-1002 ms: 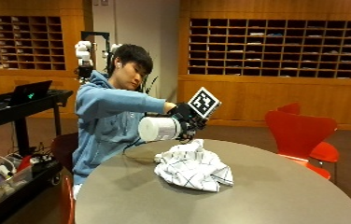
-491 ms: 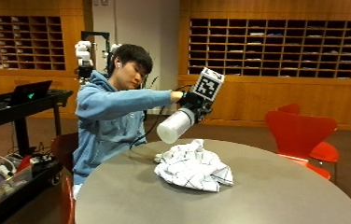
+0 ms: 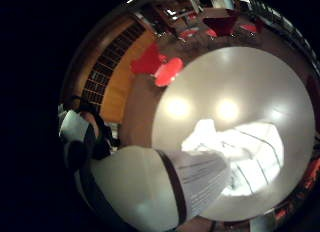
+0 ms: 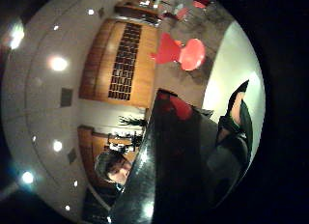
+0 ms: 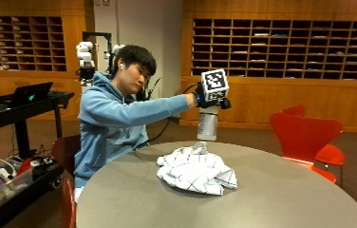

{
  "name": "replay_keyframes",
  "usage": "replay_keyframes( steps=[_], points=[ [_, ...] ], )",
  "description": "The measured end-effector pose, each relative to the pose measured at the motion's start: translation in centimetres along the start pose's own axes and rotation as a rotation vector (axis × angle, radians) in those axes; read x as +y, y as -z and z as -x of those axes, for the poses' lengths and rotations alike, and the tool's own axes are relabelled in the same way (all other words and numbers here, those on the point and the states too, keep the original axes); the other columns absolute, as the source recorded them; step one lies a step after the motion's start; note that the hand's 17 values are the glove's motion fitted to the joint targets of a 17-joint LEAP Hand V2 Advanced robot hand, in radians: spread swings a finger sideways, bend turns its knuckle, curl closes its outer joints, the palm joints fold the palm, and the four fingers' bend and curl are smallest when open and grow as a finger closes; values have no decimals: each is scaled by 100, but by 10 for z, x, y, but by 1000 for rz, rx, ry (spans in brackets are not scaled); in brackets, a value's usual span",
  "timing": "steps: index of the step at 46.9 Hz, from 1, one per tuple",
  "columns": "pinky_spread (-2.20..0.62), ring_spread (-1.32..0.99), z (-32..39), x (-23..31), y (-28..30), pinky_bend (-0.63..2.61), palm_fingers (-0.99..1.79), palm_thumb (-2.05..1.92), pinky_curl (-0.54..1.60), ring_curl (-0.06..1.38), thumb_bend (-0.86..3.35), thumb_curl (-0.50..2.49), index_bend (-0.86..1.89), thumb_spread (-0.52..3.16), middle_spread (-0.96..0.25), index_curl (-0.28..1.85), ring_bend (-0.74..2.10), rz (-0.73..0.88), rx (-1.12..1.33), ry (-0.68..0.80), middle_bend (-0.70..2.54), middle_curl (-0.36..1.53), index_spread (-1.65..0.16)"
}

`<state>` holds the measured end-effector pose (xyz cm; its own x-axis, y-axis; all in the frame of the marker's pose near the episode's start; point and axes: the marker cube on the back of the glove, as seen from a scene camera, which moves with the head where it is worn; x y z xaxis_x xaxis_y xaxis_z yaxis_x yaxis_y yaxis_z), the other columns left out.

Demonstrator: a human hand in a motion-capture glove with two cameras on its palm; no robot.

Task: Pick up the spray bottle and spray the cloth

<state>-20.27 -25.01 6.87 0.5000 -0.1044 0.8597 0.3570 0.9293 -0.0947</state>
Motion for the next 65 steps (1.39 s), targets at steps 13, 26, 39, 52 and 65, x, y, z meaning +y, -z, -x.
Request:
replay_keyframes(
  steps=[13, 26, 39, 52, 65],
  points=[
    [-26, -18, -32, -37, -51, 40, 140, 89, 41, 48, -3, 84, 51, 23, -12, 56, 70, -205, -314, 37, 65, 53, -19],
    [-25, -18, -63, -46, -107, 40, 140, 89, 41, 48, -3, 84, 51, 22, -11, 56, 71, -104, -392, 5, 65, 53, -18],
    [-25, -17, -64, -56, -125, 39, 139, 89, 41, 47, -3, 85, 51, 22, -10, 56, 69, -78, -333, -7, 64, 52, -17],
    [-12, -15, -55, -42, -120, 41, 95, 79, 41, 41, -5, 76, 25, 57, -12, 51, 48, 21, -251, -28, 51, 48, -21],
    [2, -11, -54, -3, -65, 45, 67, 67, 39, 39, -4, 60, 5, 85, -12, 34, 45, -15, -215, -4, 33, 42, -30]
  ],
)
